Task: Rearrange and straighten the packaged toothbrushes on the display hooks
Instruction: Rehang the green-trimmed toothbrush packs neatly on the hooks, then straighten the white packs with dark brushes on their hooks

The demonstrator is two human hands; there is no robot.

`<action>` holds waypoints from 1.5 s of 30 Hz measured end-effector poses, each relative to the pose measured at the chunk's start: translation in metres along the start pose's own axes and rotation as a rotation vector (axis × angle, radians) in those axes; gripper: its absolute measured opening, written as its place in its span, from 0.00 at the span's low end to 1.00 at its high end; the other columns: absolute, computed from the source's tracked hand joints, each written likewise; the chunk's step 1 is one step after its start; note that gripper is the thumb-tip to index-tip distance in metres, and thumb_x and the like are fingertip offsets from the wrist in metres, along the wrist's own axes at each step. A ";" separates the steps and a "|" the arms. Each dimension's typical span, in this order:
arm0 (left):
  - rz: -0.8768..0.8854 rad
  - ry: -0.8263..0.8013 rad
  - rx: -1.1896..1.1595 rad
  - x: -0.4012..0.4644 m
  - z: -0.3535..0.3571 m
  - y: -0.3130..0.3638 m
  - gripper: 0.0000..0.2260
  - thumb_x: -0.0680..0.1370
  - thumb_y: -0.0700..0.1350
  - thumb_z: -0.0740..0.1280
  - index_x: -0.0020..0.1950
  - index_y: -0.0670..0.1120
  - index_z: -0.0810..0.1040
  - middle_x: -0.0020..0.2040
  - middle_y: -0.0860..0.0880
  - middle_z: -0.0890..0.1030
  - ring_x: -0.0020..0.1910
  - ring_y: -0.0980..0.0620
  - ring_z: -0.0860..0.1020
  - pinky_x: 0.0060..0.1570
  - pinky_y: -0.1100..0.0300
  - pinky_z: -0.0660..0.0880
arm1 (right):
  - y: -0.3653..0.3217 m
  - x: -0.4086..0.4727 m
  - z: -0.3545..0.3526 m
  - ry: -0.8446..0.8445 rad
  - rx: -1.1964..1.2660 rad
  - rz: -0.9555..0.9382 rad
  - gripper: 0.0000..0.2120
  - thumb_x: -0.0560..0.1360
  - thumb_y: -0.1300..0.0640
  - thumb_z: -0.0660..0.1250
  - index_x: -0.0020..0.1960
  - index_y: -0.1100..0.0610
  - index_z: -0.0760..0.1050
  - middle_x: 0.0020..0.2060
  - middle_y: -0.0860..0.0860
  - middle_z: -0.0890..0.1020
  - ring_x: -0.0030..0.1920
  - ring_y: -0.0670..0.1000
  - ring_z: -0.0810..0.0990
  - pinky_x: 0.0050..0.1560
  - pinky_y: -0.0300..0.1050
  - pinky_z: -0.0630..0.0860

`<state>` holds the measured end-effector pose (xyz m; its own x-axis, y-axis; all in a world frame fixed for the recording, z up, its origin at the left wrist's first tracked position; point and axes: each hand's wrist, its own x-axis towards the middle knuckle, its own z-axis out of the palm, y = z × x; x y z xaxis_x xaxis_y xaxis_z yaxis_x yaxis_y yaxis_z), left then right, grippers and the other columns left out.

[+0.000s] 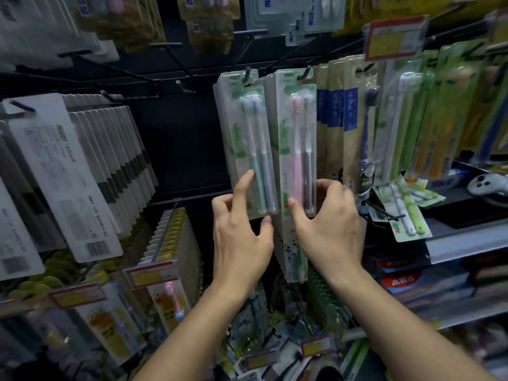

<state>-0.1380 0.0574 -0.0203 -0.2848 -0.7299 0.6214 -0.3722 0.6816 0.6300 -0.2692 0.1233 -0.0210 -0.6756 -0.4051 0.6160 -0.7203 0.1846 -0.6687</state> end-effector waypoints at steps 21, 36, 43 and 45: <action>0.058 0.058 0.102 -0.006 -0.019 -0.011 0.28 0.78 0.50 0.73 0.77 0.55 0.69 0.61 0.54 0.64 0.62 0.55 0.71 0.53 0.64 0.70 | -0.009 -0.008 0.015 0.046 -0.056 -0.020 0.26 0.78 0.47 0.72 0.71 0.54 0.67 0.62 0.53 0.73 0.62 0.54 0.74 0.59 0.50 0.75; 0.200 0.157 0.022 -0.006 -0.078 -0.031 0.12 0.78 0.42 0.72 0.59 0.52 0.79 0.51 0.57 0.74 0.49 0.59 0.76 0.45 0.56 0.78 | -0.041 -0.040 0.032 0.081 0.173 -0.221 0.15 0.76 0.58 0.71 0.61 0.57 0.73 0.53 0.50 0.74 0.53 0.52 0.76 0.54 0.53 0.78; 0.216 0.273 -0.008 -0.007 -0.117 -0.045 0.09 0.77 0.38 0.71 0.54 0.49 0.80 0.48 0.55 0.76 0.48 0.57 0.78 0.46 0.59 0.76 | -0.077 -0.066 0.057 -0.032 0.191 -0.314 0.12 0.75 0.59 0.71 0.57 0.56 0.75 0.51 0.50 0.75 0.53 0.53 0.77 0.53 0.56 0.78; 0.198 0.298 -0.016 -0.006 -0.129 -0.052 0.08 0.77 0.38 0.70 0.54 0.49 0.80 0.48 0.54 0.77 0.47 0.56 0.78 0.44 0.58 0.76 | -0.087 -0.073 0.065 -0.067 0.201 -0.319 0.12 0.75 0.59 0.71 0.58 0.56 0.75 0.51 0.49 0.75 0.53 0.52 0.77 0.55 0.55 0.78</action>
<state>-0.0033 0.0335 0.0029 -0.0792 -0.5377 0.8394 -0.3207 0.8110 0.4893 -0.1469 0.0788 -0.0351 -0.4060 -0.4730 0.7820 -0.8430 -0.1365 -0.5203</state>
